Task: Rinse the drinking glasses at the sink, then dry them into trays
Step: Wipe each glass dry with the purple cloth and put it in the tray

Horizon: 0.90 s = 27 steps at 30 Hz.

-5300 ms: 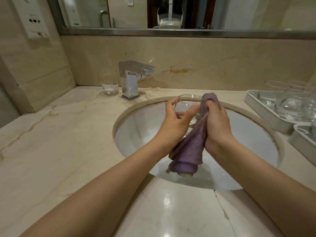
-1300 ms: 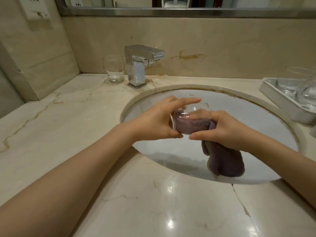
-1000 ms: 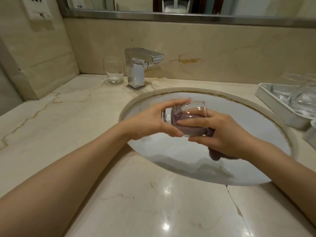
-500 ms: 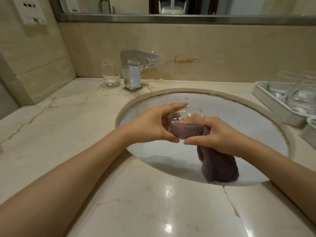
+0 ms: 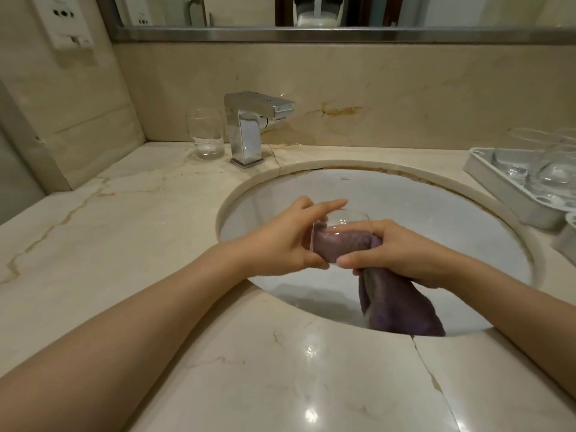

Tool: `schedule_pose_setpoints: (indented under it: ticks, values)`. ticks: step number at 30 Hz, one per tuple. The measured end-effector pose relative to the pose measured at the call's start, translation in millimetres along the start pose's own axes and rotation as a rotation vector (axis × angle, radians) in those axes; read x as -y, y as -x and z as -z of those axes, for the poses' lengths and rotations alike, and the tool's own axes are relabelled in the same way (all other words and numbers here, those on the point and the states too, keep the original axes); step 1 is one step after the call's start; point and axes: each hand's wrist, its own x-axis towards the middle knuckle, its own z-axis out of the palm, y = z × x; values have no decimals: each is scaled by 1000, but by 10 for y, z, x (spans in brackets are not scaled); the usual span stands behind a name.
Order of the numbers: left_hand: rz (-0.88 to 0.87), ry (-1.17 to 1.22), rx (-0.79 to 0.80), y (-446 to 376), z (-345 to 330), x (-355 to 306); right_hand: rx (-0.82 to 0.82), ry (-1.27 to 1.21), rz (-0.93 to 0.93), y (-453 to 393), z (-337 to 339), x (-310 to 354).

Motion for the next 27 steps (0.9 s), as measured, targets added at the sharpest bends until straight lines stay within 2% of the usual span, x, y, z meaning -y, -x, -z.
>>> schedule_pose_setpoints:
  ticks: [2, 5, 6, 8, 11, 13, 16, 18, 22, 24, 27]
  values:
    - [-110, -120, -62, -5, -8, 11, 3, -115, -55, 3, 17, 29]
    - [-129, -72, -150, -33, 13, -5, -114, -81, 45, -31, -3, 9]
    - [-85, 6, -149, -41, 27, -19, -166, -2, 98, -31, -25, -1]
    - [55, 276, -90, -35, 57, -45, -231, 312, 256, -27, -37, -30]
    - [222, 580, 53, -22, 86, -17, -231, 819, 443, -30, 5, -130]
    - [250, 671, 105, -22, 121, 19, -251, 893, 467, -27, 5, -148]
    - [241, 672, 102, -17, 116, 5, -247, 831, 480, -32, -7, -138]
    - [200, 529, 41, -21, 46, -34, -215, 684, 362, -40, -19, -106]
    - [-27, -81, -59, -13, -28, -1, -81, 26, 13, -25, -36, 6]
    - [-143, -265, -108, -14, -8, 18, -41, -138, -84, -15, -12, 40]
    - [-158, -173, -188, -21, 16, 21, -105, -125, 0, -32, -46, 25]
